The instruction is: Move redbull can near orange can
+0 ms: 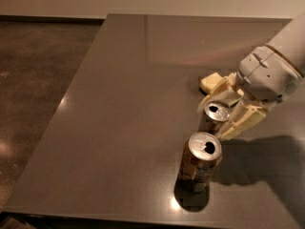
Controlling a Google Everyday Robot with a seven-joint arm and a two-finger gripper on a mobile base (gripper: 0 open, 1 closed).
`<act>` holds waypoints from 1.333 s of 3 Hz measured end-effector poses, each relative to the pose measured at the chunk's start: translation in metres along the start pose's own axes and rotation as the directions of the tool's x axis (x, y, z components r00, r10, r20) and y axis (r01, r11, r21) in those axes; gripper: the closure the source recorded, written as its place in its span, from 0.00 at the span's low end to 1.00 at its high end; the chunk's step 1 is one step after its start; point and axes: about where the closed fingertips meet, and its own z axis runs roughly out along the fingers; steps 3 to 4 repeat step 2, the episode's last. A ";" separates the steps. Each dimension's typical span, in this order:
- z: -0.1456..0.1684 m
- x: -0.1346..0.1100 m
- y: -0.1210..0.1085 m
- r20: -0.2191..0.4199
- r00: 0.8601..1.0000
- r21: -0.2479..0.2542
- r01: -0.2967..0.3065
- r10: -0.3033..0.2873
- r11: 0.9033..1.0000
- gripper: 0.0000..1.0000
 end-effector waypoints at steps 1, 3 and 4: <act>0.000 -0.001 -0.008 -0.002 1.000 0.029 0.003 -0.002 1.000 0.00; 0.001 -0.003 -0.013 -0.003 1.000 0.050 0.005 -0.005 0.999 0.00; 0.001 -0.003 -0.013 -0.003 1.000 0.050 0.005 -0.005 0.999 0.00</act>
Offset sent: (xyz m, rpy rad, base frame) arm 0.0059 0.0032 0.0007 0.0059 -0.0201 -0.0145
